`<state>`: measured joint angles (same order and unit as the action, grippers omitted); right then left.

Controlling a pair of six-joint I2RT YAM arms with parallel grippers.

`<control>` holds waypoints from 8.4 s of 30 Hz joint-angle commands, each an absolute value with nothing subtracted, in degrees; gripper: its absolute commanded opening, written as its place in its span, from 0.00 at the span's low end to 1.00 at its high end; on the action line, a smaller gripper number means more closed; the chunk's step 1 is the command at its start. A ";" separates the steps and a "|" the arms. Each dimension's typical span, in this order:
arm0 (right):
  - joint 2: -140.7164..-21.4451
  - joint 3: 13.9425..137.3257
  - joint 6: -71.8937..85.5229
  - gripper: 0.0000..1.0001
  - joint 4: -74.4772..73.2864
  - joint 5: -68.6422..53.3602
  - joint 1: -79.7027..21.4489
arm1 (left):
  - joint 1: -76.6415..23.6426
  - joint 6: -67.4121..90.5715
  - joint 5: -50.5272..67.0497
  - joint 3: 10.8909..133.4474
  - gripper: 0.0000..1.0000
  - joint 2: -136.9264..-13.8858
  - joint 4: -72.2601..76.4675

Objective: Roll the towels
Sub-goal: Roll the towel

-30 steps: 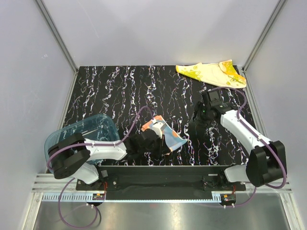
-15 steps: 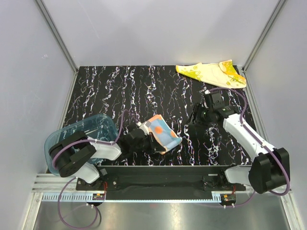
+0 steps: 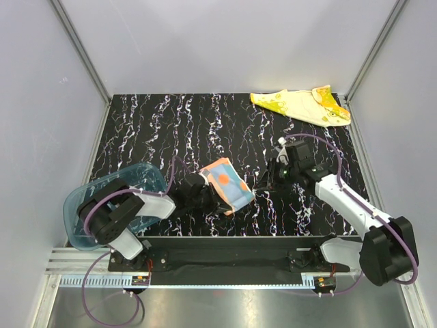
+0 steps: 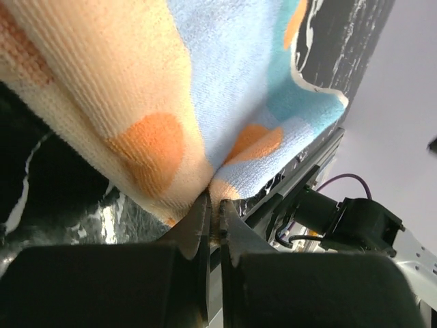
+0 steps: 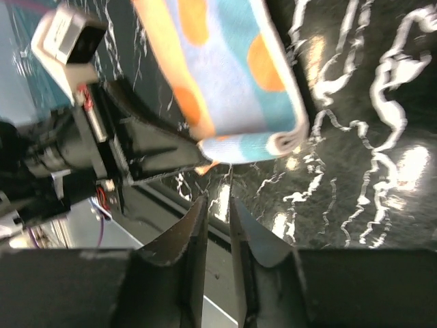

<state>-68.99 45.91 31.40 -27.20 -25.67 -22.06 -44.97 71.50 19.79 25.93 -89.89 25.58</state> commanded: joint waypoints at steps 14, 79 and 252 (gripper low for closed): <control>-83.13 47.19 31.56 0.13 -14.86 -27.07 -33.75 | -40.87 67.15 27.42 31.73 0.00 -97.47 20.66; -100.10 48.52 28.56 0.06 -15.29 -19.43 -28.83 | -36.12 63.03 26.39 30.67 0.26 -95.02 15.40; -75.50 34.10 40.17 0.58 -10.29 -34.37 -29.35 | -53.35 94.92 17.32 6.95 0.00 -91.05 56.25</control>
